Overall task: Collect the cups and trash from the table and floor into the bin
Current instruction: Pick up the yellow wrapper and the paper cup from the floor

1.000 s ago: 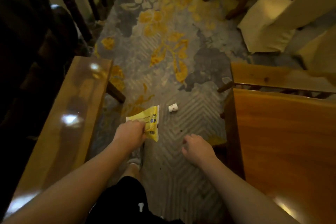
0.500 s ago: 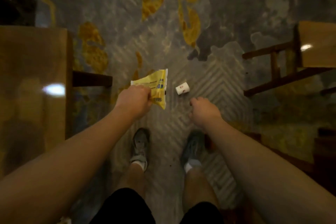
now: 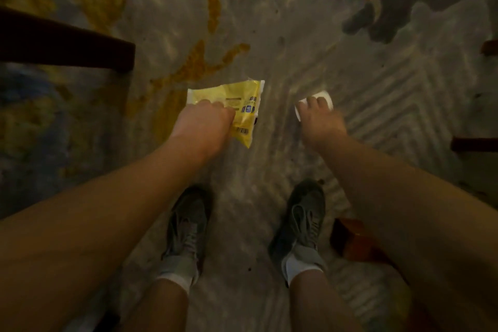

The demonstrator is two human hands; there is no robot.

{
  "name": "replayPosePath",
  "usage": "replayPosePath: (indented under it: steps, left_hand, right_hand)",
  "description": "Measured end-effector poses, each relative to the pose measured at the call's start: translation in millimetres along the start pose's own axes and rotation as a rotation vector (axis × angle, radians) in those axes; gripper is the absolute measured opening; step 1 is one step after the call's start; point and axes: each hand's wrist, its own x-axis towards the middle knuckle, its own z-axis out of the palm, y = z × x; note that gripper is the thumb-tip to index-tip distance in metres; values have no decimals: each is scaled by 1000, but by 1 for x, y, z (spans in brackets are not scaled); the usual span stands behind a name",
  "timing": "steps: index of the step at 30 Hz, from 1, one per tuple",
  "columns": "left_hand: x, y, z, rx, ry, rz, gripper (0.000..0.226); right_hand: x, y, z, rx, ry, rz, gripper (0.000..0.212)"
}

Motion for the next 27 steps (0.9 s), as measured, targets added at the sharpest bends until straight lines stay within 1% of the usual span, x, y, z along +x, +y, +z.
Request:
replayPosePath:
  steps: [2,6,8,11,13,17,18,20,24,27]
  left_hand:
    - [7,1,15,15,-27,2,16]
    - [11,1,25,-3,-68,-13,19]
    - [6,-2,18,-8,-88,-27,20]
    - [-10,-4,-11,-22,-102,-31,18]
    - [-26,-5,-43,-47,-92,-30,16]
    - [-63,-6,-124,-90,-22,13,12]
    - [-72,-5,-147,-90,-1,31,13]
    - [-91,-2,-204,-82,41,77,14]
    - [-130,17,-327,-123,131,160,12]
    - [-158,44,-417,-136,191,236,10]
  right_hand:
    - [18,2,10,-78,16,-6,33]
    - [34,7,19,-162,-94,15,29]
    - [29,8,15,-125,-143,33,30]
    - [4,6,-9,-31,-251,74,39]
    - [-27,5,-36,34,-257,86,44]
    - [-108,3,-107,174,-194,82,38]
    - [-131,3,-129,203,-173,84,38]
    - [-179,8,-182,279,-113,102,45]
    - [-280,25,-292,441,108,175,52]
    - [-358,37,-361,543,270,254,57]
